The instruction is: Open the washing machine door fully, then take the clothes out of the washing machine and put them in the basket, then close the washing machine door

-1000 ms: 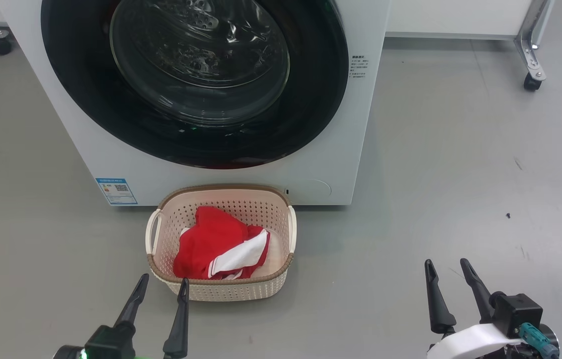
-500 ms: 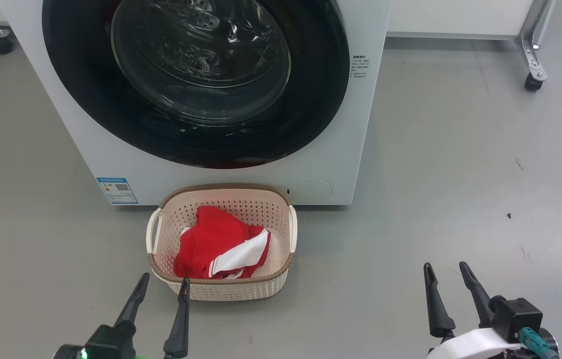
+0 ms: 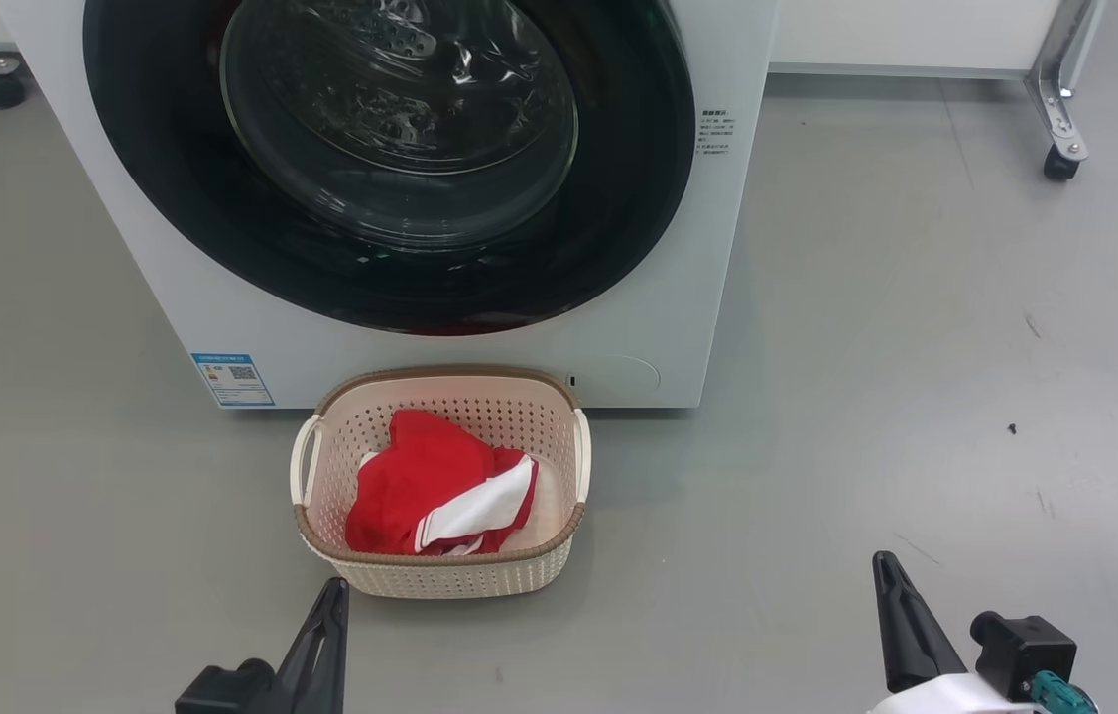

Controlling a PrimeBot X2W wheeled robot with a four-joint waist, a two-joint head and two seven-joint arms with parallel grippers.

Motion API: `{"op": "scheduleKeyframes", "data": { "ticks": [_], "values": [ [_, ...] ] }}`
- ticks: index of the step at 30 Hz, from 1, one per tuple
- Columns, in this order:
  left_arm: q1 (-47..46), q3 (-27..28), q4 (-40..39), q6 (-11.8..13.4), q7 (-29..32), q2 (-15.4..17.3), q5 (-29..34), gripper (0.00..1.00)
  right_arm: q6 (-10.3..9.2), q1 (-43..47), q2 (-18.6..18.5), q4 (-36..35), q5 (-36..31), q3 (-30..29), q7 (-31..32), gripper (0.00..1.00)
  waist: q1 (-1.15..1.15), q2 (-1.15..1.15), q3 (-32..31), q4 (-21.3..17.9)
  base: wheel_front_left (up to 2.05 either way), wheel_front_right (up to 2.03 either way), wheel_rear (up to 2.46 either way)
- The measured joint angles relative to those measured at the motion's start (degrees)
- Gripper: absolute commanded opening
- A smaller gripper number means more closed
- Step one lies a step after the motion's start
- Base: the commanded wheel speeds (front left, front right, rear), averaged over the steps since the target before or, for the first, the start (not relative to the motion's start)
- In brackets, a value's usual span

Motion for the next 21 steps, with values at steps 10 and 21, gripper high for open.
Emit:
{"op": "scheduleKeyframes", "data": {
  "ticks": [10, 21],
  "values": [
    [0.3, 0.9, -0.6, -1.0, 0.6, -0.1, -8.5, 0.00, 0.64, 0.0, 0.0, -0.8, 8.3, -0.9, 1.3, 0.00, 0.00, 0.00, 0.0, -0.3, 0.00, 0.00, 0.00],
    [0.1, 3.2, -0.3, -1.5, 2.3, -0.2, -17.4, 0.00, 1.01, -0.5, 0.0, -0.8, 16.8, -3.0, 3.4, 0.00, 0.00, 0.00, 0.0, -0.6, 0.00, 0.00, 0.00]
  ]
}}
